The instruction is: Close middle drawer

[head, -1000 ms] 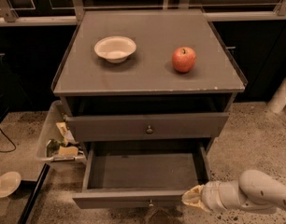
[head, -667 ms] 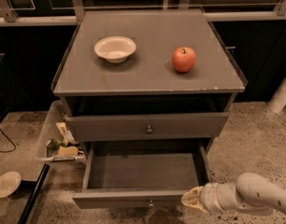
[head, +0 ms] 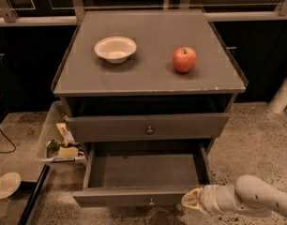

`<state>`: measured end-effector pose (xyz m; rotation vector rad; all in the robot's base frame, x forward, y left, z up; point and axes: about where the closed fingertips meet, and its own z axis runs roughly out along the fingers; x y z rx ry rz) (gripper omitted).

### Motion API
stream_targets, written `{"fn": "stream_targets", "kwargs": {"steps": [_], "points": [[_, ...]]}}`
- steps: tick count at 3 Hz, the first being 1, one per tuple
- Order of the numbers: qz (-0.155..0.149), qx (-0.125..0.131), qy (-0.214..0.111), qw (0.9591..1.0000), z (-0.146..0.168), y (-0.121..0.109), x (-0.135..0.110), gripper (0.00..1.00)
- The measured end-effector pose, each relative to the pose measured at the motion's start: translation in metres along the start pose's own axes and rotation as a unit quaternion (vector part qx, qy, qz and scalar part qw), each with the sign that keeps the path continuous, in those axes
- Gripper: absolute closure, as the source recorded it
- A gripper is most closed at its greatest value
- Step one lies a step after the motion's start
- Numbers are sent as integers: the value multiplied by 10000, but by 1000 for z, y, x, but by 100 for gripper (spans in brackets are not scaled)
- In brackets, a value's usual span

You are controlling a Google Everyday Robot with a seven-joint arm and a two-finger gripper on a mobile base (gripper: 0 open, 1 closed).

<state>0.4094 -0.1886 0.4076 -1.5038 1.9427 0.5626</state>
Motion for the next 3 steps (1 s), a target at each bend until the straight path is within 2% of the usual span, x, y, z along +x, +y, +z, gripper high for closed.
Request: {"fn": "stream_targets", "kwargs": {"steps": [3], "points": [[-2,-2,0,10000,0,0,0,12]]}}
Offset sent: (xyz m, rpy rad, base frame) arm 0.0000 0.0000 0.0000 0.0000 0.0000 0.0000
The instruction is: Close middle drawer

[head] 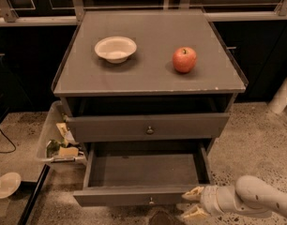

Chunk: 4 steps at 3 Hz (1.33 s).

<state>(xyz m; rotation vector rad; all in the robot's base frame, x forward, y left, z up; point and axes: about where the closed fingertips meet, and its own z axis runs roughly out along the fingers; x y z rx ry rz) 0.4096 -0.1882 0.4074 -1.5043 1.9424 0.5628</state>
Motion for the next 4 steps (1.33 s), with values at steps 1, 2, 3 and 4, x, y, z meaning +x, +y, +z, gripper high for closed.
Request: {"fn": "stream_targets", "kwargs": {"steps": [1,2,3,4], "points": [[-17,-23,-55,10000,9,-13,-3,0],[-114,-17,-46,9999,21,-31,-7,18],[-308,41,26,9995,29,-57,-13,42],[-430,120,220,9988,33,-93,-9,64]]}}
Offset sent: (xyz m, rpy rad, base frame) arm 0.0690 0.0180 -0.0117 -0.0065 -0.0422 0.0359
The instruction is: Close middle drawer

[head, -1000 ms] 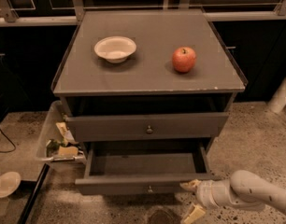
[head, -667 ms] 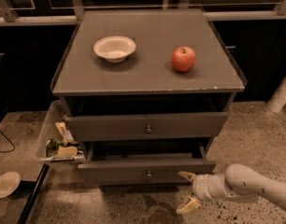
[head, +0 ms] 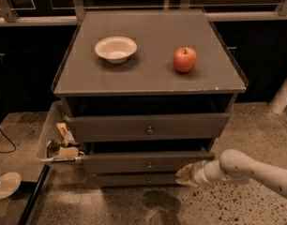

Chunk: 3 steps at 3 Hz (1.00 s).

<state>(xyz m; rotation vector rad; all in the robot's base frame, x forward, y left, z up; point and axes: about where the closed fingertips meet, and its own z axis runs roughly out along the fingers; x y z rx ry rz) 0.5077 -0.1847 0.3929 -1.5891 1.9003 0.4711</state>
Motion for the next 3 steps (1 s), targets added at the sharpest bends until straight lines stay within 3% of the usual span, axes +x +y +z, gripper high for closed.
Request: {"fn": "stream_targets", "kwargs": {"steps": [1,3], "points": [[-27,61,12,10000,-1,-9,-1,64],[-28,57,12,10000,-1,-9,-1,17]]}}
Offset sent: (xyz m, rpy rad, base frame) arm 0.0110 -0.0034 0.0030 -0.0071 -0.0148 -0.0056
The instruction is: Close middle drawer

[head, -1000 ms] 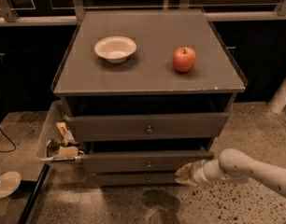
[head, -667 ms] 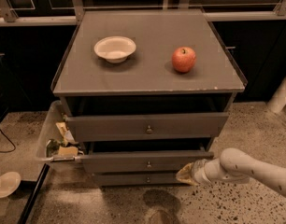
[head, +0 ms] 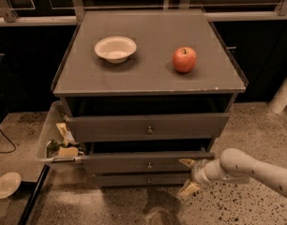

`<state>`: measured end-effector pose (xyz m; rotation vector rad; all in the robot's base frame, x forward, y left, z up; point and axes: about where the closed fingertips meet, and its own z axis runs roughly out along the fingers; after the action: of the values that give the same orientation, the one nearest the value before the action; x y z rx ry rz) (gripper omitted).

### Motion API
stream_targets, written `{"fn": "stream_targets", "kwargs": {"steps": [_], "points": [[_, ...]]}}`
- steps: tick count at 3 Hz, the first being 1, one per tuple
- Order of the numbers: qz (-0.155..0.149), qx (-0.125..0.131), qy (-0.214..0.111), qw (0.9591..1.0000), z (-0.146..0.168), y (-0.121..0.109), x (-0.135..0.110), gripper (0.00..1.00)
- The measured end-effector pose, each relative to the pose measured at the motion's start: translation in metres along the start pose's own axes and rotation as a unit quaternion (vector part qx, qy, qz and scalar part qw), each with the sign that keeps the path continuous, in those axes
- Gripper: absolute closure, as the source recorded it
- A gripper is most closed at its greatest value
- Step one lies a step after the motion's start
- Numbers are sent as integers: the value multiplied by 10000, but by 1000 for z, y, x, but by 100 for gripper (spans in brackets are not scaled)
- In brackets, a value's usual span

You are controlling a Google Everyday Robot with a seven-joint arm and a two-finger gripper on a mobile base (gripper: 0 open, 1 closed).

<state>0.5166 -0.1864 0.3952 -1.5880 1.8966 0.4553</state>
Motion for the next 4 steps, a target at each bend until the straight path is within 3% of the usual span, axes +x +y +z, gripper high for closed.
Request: {"fn": "stream_targets", "kwargs": {"steps": [1,2,3,4], "points": [[-106,91,-202,9997,1,-30,-23,0],[-106,91,-202,9997,1,-30,-23,0],[-218,-18,-237,9995,-1,-16,-29,0],[-453,-202,-230,9985,-22,24,-37,0]]}}
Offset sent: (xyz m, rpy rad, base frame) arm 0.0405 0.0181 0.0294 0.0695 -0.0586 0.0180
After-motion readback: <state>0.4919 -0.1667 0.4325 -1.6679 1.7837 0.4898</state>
